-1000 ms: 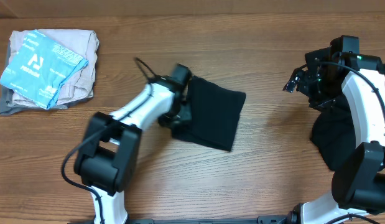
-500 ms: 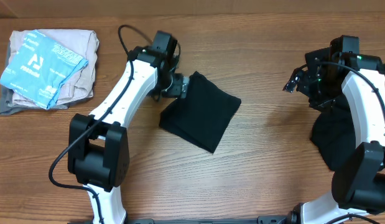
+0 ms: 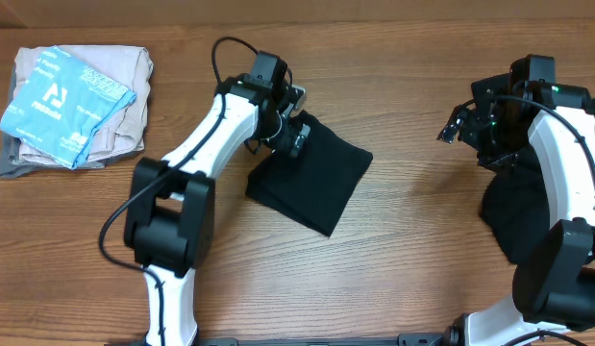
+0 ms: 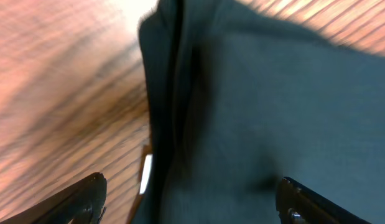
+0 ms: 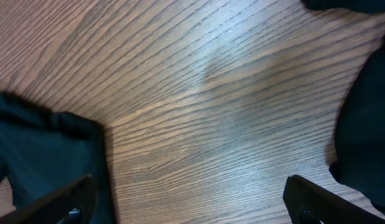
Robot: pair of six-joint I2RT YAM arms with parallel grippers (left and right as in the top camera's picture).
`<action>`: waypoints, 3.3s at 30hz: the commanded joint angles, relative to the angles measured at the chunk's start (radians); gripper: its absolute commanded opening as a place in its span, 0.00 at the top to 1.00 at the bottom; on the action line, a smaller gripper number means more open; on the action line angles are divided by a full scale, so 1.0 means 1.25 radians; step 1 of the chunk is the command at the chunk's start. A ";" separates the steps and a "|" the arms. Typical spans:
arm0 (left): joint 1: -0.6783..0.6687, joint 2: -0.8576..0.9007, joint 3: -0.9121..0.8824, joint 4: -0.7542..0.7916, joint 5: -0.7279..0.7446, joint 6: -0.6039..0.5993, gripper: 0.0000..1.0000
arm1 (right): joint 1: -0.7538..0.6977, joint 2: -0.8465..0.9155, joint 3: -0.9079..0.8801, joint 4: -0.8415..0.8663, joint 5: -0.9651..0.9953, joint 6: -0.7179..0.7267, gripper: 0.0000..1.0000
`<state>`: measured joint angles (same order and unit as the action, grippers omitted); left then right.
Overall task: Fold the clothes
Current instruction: 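Carry the black bundle with the left gripper onto the upper-left stack, then lower the bundle onto the stack and open the left gripper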
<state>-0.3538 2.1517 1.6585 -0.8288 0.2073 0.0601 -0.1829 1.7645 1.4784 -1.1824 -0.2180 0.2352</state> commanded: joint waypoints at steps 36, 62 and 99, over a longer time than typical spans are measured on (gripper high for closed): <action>-0.004 0.103 0.301 -0.173 -0.073 -0.070 0.96 | -0.002 -0.011 0.012 0.002 0.004 0.001 0.00; 0.288 0.099 0.788 -0.350 -0.110 -0.201 0.96 | -0.002 -0.011 0.012 0.002 0.004 0.001 0.00; 0.618 0.106 0.783 -0.181 -0.006 -0.609 0.96 | -0.002 -0.011 0.012 0.002 0.004 0.001 0.00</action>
<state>0.4141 2.2879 2.6225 -1.0832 0.1825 -0.5797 -0.1829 1.7645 1.4784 -1.1816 -0.2176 0.2356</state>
